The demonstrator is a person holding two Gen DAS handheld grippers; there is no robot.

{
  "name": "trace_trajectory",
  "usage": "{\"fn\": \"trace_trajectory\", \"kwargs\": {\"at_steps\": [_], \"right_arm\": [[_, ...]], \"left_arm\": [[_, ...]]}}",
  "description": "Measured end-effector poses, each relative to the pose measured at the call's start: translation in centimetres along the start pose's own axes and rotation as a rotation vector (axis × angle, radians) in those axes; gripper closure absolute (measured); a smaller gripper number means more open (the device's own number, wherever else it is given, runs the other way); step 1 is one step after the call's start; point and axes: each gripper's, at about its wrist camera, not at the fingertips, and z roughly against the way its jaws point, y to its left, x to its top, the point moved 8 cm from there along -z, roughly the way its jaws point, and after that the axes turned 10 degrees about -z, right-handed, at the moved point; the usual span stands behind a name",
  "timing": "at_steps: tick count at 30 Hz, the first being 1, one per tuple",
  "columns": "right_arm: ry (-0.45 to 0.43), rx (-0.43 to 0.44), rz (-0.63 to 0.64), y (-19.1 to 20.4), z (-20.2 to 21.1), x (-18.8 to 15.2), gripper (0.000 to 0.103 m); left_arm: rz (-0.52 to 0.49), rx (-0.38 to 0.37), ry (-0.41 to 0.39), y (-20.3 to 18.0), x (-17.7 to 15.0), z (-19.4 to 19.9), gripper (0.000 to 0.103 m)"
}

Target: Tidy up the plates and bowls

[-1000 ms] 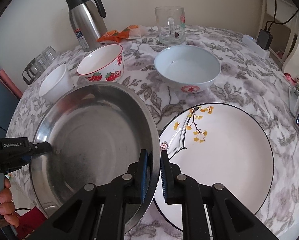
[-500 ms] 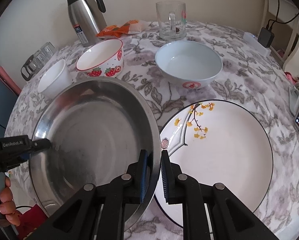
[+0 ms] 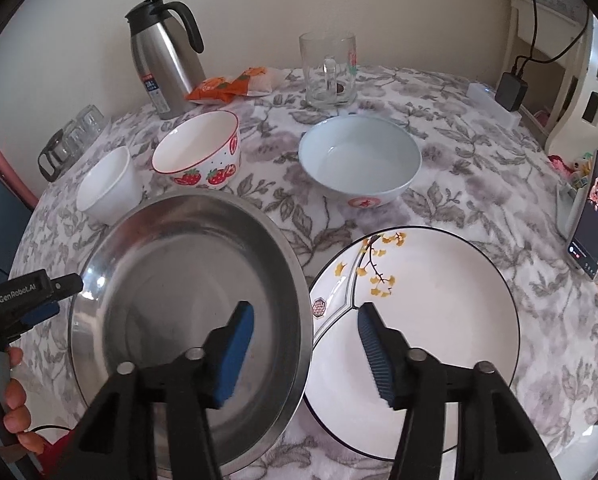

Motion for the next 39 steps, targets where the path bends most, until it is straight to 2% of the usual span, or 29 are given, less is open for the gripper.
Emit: {"fn": "trace_trajectory", "kwargs": {"at_steps": [2,4,8,9,10,17,22,25,28,31,36,39], "right_arm": [[0.006,-0.002,-0.004,-0.1,-0.2,0.0,0.037],[0.009,-0.004,-0.013,-0.2,-0.4,0.0,0.023],[-0.001,0.005,-0.025,-0.4,-0.3,0.1,0.008],[-0.004,0.008,-0.024,-0.4,-0.3,0.1,0.002],[-0.007,0.01,-0.022,-0.4,-0.3,0.1,0.0],[-0.03,0.027,-0.008,0.0,-0.1,0.3,0.0],[-0.079,0.005,-0.086,-2.0,0.8,1.4,0.0],[-0.119,-0.024,-0.215,-5.0,1.7,2.3,0.0],[-0.152,-0.071,-0.349,-8.8,2.5,2.8,0.0],[-0.166,-0.139,-0.434,-12.2,3.1,2.8,0.0],[-0.14,-0.135,-0.566,-16.3,2.8,2.1,0.0],[-0.13,-0.127,-0.592,-17.3,2.6,1.7,0.0]], "left_arm": [[-0.005,0.016,0.002,0.1,-0.1,-0.2,0.024],[-0.011,0.031,0.003,0.2,-0.4,-0.3,0.016],[-0.019,0.047,0.007,0.4,-0.5,-0.7,0.013],[-0.022,0.043,0.008,0.3,-0.5,-0.7,0.012],[-0.024,0.038,0.008,0.2,-0.5,-0.8,0.006],[-0.042,0.025,-0.059,-0.3,0.1,0.2,0.004],[-0.072,0.006,-0.16,-1.3,1.1,1.9,0.004],[-0.087,-0.05,-0.235,-2.4,1.8,3.4,0.004],[-0.104,-0.127,-0.256,-3.8,2.0,4.4,0.004],[-0.135,-0.257,-0.265,-6.1,1.8,5.9,0.004],[-0.282,-0.347,-0.288,-11.1,0.1,8.0,0.004],[-0.359,-0.372,-0.282,-13.8,-1.9,8.8,0.004]]}}
